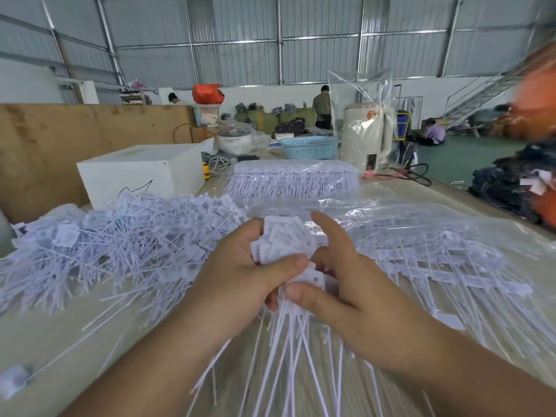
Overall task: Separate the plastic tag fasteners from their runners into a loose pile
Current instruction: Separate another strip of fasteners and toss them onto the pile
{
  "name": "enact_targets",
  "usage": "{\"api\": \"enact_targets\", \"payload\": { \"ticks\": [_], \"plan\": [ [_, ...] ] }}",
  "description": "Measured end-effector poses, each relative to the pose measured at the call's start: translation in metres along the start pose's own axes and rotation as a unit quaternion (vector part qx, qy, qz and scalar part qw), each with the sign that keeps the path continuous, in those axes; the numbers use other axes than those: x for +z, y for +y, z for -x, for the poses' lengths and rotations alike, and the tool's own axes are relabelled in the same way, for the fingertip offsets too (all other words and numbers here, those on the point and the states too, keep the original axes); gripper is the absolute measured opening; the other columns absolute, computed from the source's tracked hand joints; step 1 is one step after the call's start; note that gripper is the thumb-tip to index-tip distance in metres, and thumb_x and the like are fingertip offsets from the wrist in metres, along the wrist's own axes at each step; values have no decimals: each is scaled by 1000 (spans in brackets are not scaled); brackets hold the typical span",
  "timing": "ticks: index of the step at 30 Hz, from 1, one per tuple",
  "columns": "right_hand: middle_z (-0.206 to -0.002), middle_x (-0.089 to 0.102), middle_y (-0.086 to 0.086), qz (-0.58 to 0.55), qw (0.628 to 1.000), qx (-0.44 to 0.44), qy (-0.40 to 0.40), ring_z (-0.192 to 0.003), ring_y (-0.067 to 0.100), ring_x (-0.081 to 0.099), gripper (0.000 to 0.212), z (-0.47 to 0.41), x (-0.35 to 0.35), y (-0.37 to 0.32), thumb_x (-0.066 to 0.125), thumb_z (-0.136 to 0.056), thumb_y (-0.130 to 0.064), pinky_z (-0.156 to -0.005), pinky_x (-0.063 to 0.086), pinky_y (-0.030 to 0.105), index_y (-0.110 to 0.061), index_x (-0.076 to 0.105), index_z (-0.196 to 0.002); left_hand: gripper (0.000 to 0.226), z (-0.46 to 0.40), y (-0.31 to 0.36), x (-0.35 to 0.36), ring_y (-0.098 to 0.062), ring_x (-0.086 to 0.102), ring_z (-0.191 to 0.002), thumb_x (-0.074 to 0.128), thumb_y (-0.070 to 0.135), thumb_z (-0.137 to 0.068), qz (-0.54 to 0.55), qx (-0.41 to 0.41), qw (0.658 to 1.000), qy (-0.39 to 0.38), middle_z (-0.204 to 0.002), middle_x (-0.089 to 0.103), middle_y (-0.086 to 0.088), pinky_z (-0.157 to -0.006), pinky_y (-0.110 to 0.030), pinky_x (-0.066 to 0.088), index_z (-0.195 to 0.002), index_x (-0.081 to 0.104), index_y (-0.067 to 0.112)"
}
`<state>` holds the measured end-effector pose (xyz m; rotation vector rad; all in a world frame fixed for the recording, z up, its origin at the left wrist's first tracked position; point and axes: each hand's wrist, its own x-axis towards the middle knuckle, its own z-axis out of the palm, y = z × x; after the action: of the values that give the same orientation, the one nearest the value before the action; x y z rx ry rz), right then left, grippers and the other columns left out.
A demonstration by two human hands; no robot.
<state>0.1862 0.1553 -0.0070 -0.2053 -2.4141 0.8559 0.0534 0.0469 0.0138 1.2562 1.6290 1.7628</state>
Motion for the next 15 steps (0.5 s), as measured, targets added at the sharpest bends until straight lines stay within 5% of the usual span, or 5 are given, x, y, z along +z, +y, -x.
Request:
{"api": "enact_targets", "payload": {
  "ticks": [2,4,9,15],
  "plan": [
    [-80,64,-5,-17,1000,15,-8,-60,7,57,63,-1,-7,-1,48,-83,-70,-57,46,25,-39,36,-137,20,-4,-2,-6,-10,53,-41,78,8,-76,16,18,999,44,-65,70,-1,-40,-22,42,-89,70,22],
    [-60,54,-7,-34,999,29,-29,-47,8,45,27,-1,-15,-1,52,-89,-59,-48,39,30,-34,59,-91,15,-6,-3,-10,-9,49,-38,73,11,-76,39,30,997,63,-57,64,2,-38,-22,41,-82,71,25],
    [-46,37,-11,-82,992,65,-67,-41,4,32,35,0,-23,1,58,-95,-33,-44,28,17,-28,53,-61,10,-1,-7,-6,-15,51,-43,69,20,-86,-17,19,999,34,-54,57,-3,-43,-24,46,-87,68,30],
    [-52,35,-9,-182,974,100,-88,-48,10,32,38,-1,-23,-1,61,-89,-34,-48,28,18,-20,50,-55,4,-2,-10,-5,-18,47,-41,65,16,-90,15,-11,999,27,-52,55,-4,-40,-22,42,-90,66,20]
  ]
}}
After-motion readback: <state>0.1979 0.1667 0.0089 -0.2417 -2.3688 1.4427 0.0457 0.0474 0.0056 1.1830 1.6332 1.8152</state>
